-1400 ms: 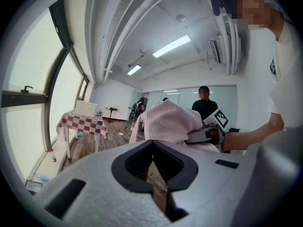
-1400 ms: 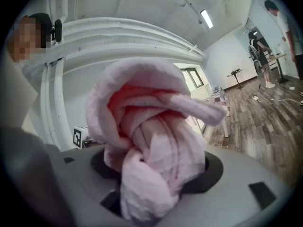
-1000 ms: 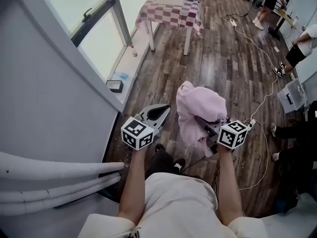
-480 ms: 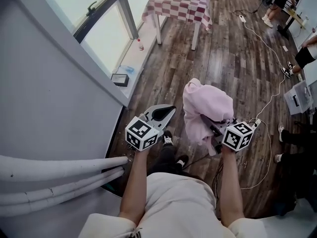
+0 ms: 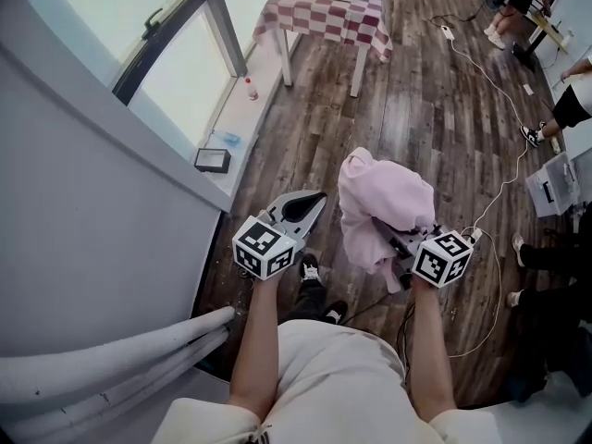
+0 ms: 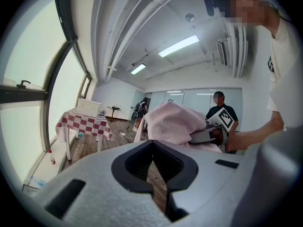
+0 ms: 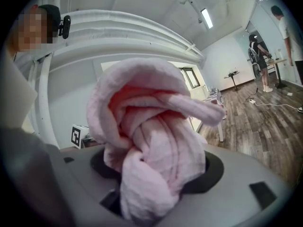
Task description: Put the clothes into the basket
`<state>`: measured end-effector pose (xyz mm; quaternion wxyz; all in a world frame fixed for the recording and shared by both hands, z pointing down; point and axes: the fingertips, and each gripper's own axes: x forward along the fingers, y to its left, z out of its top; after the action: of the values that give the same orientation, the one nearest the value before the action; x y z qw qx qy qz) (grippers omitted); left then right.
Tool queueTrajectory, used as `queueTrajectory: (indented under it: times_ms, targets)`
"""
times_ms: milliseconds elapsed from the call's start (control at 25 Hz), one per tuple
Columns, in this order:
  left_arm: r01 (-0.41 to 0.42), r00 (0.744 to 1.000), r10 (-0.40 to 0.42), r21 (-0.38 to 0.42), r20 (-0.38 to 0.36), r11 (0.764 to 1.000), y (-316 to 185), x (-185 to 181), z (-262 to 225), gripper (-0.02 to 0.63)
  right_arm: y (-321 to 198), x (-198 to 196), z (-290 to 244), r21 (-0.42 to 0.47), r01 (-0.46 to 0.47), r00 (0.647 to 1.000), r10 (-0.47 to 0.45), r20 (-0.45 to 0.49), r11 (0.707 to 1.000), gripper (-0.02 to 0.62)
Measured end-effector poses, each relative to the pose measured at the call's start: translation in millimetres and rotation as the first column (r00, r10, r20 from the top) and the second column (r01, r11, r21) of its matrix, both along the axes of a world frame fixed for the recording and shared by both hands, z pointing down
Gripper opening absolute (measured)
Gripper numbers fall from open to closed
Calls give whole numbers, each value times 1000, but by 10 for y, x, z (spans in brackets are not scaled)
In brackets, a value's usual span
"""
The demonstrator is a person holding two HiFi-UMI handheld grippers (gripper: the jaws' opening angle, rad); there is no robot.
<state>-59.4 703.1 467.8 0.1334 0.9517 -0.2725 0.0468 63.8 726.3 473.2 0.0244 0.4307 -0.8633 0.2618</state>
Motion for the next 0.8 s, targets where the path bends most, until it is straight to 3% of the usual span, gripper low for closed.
queueTrajectory:
  times_ms: [480,800]
  targets:
    - [-25,999,26,20,-32,999,-1167,-189,-42,14,-1097,-122,-56,24,-60,998,60,3,998,328]
    - [-8,1000,8,-6,-25,1000,-1528,-407,50,14,-1501,-203,3,24,-60,998,60,3,998,328]
